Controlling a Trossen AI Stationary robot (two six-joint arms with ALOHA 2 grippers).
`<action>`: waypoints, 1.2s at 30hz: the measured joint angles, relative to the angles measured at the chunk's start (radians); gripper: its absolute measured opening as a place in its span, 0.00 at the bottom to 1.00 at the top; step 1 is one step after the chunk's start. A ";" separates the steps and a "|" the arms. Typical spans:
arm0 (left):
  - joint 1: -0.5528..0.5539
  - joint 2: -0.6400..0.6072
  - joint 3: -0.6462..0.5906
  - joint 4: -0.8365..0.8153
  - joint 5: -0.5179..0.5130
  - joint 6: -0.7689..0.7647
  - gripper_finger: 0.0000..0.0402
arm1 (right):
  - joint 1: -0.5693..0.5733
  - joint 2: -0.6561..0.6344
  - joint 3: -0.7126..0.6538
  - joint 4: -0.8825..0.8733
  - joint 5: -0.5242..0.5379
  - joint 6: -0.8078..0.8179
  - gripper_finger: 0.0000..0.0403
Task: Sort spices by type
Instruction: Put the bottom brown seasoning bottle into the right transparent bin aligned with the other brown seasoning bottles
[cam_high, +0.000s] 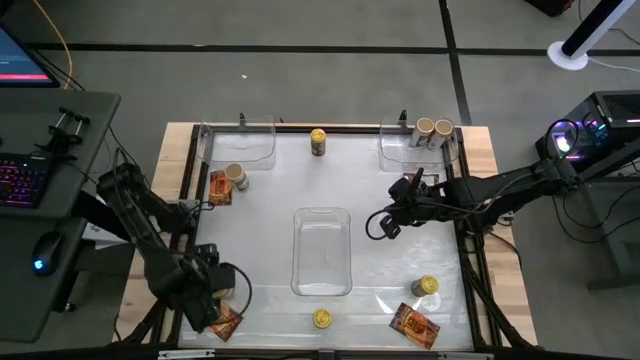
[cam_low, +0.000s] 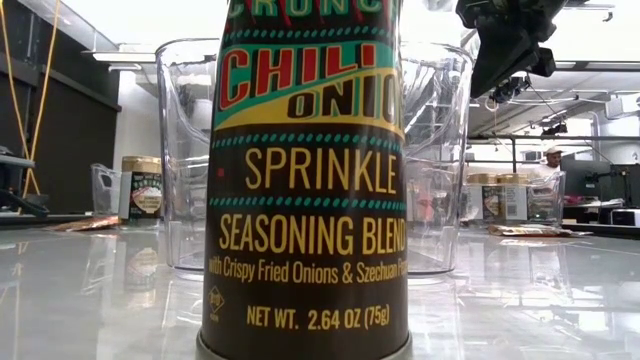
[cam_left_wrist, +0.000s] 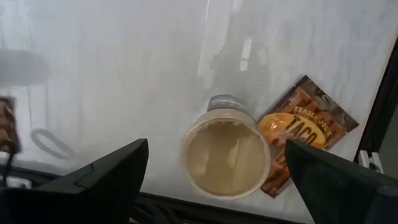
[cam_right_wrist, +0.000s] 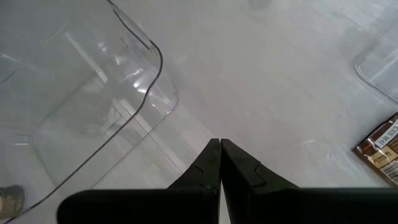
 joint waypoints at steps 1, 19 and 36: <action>-0.003 0.012 0.000 0.006 0.000 -0.008 0.91 | 0.000 0.000 0.000 0.000 0.000 0.000 0.00; -0.066 0.025 -0.056 0.045 0.006 -0.108 0.91 | 0.000 0.000 0.000 0.000 0.019 -0.008 0.00; -0.064 0.025 -0.164 0.179 0.026 -0.133 0.87 | 0.000 0.000 0.000 0.000 0.019 0.003 0.00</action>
